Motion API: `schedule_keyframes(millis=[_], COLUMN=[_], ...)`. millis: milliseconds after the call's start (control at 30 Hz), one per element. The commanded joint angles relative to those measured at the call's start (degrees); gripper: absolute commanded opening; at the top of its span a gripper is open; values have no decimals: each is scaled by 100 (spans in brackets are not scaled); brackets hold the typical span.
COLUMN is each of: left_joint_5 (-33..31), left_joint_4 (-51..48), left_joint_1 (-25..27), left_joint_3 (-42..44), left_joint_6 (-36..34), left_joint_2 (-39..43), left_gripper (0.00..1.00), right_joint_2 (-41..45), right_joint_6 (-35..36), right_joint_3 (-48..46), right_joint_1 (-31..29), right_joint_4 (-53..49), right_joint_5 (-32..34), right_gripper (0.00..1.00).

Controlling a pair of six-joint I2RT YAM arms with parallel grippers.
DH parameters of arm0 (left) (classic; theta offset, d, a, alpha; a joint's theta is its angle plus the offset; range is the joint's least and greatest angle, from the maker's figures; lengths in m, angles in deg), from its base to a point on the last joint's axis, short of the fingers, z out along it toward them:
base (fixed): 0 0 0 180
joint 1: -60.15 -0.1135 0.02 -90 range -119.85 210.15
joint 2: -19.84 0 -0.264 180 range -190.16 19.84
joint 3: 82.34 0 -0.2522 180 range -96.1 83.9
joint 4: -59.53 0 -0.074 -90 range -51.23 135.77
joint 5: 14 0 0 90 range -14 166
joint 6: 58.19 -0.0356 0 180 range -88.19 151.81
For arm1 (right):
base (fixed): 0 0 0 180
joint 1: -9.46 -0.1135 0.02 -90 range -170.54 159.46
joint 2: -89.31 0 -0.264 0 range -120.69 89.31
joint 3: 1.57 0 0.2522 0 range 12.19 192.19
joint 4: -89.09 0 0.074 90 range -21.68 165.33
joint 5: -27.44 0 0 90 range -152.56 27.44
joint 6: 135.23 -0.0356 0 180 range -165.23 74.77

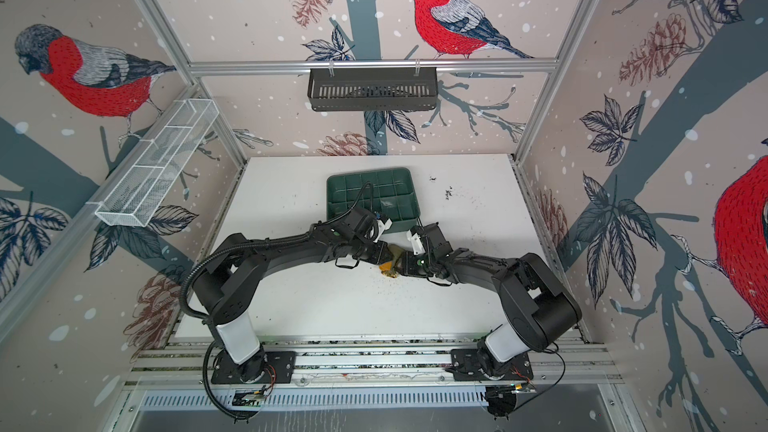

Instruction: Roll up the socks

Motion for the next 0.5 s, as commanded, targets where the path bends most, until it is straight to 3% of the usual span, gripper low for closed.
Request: schedule_keyframes(millis=[0,233,467], left_joint_5=[133,132,142], left_joint_4=[41,-5,-22], left_joint_1=[27,31,49], left_joint_3=[-58,-124,-182], left_joint_6=[4,-9,-16], left_joint_2=[-41,-69,-95], left_gripper=[18,18,18], right_joint_2=[232,593,1086], right_joint_6=[105,110,-98], right_joint_3=[-51,-88,-367], right_joint_1=[84,262,770], right_joint_4=[-199,-335,-626], right_joint_5=[80,118,778], right_gripper=[48,48,48])
